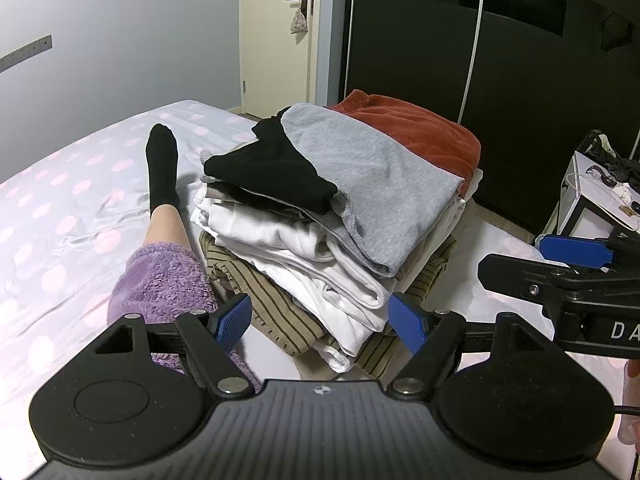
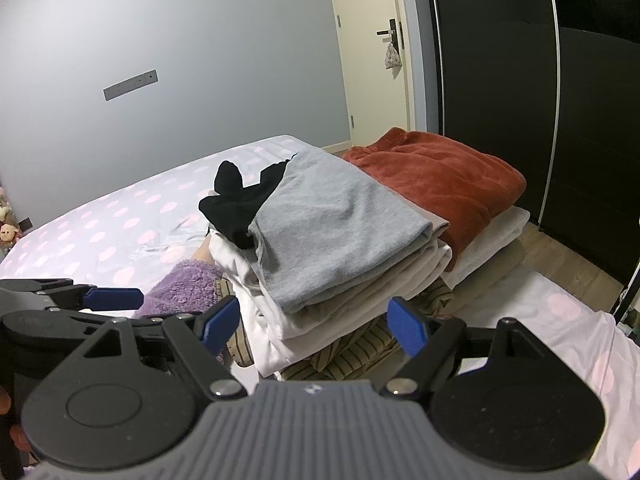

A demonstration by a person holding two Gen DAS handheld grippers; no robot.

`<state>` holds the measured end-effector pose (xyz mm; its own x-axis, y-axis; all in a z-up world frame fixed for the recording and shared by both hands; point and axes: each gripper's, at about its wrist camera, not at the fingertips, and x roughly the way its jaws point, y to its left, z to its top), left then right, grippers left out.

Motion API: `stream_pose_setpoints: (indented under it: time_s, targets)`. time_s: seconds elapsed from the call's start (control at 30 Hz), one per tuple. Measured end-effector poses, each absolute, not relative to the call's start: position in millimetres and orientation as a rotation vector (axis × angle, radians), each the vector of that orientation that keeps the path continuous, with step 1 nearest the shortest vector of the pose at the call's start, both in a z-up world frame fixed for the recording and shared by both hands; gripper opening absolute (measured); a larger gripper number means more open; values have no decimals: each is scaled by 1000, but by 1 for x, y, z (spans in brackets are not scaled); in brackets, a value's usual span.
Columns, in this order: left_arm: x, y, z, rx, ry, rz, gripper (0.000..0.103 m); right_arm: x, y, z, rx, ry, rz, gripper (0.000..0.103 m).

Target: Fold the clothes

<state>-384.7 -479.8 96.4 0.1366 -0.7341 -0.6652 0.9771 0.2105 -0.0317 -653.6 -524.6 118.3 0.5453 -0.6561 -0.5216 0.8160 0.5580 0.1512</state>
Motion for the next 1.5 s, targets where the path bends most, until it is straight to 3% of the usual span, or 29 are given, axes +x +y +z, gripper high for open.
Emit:
stream_pose_setpoints:
  time_s: [1.5]
  targets:
    - [-386,-478,100,486,623,-1318,74,-650,-524,115,394,443,-893,85]
